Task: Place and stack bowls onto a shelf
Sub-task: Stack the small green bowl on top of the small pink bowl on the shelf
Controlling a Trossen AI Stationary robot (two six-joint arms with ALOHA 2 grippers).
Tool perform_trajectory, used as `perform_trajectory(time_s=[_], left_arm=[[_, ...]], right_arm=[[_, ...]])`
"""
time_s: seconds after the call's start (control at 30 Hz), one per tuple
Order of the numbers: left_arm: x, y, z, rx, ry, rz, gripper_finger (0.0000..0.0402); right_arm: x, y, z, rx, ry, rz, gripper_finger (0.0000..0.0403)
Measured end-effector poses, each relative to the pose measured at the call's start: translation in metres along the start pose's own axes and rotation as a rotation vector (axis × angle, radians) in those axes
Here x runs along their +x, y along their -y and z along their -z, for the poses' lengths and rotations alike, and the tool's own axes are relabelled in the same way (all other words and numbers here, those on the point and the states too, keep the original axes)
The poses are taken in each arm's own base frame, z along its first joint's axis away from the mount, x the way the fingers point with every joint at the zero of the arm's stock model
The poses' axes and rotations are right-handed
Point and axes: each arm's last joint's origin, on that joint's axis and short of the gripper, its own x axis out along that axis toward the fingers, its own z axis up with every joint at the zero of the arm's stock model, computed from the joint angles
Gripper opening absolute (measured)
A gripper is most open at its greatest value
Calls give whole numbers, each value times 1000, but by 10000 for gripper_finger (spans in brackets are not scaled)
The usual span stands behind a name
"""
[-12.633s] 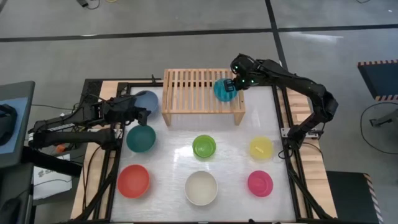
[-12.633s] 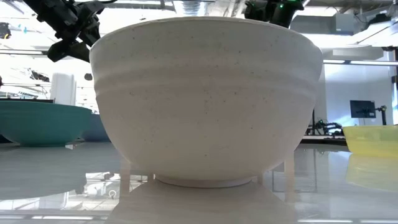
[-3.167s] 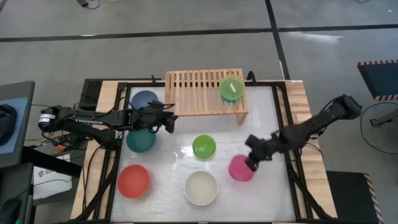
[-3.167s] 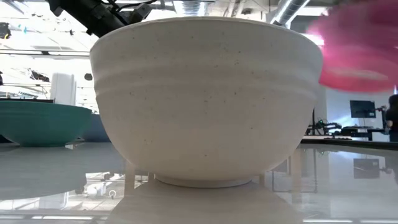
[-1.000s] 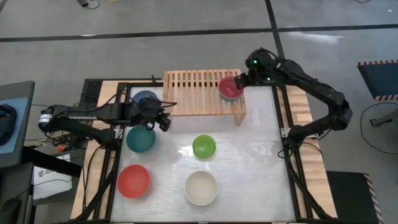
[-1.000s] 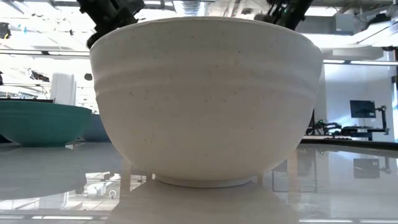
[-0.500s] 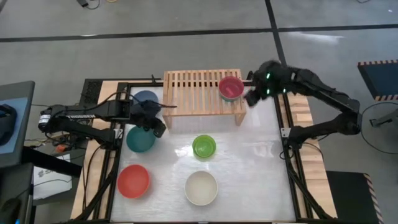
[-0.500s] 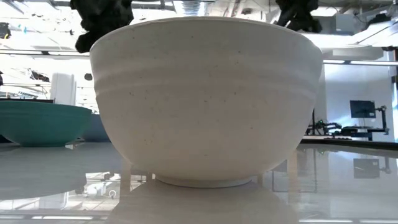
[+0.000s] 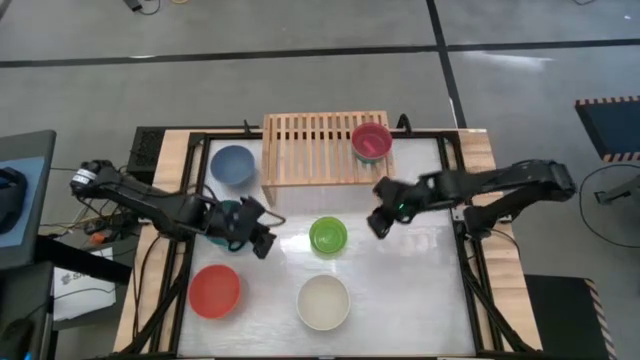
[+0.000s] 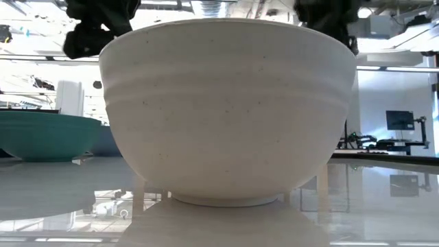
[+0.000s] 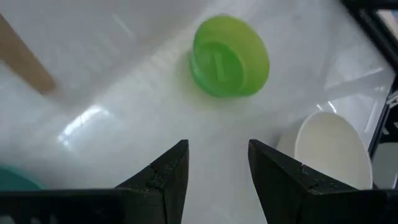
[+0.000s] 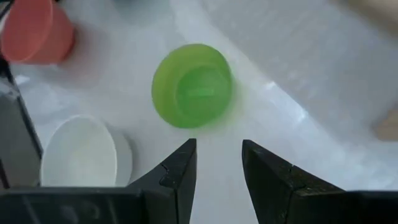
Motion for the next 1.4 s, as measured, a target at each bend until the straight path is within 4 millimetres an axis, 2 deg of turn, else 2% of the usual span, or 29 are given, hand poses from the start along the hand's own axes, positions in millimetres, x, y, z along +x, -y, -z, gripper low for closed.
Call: perform_trajectory(time_s=[0.17,0.43,0.63,0.8,0.9,1.03,1.1,1.13,1.4], left_arm=[[1,5,12,11,-32,1,151],[-12,-4,11,154,-83,-5,151],[-29,-12,14,180,-124,-2,151],[-35,-19,15,267,-100,-64,151],[-34,-21,14,349,-96,-79,151],[-32,-24,7,387,-99,-87,151],[-31,-26,4,375,-106,-85,151],[-31,-27,3,371,-107,-85,151],[-31,-29,2,370,-104,-103,151]], right_arm=[[51,-7,16,59,0,104,144],[123,-14,28,172,-24,158,142],[146,-20,38,259,-34,143,143],[163,-13,41,277,-57,192,132],[169,-8,38,295,-70,199,110],[171,-8,38,304,-81,187,56],[166,-10,37,300,-87,169,25],[163,-11,36,294,-84,163,22],[106,-17,14,278,9,60,23]])
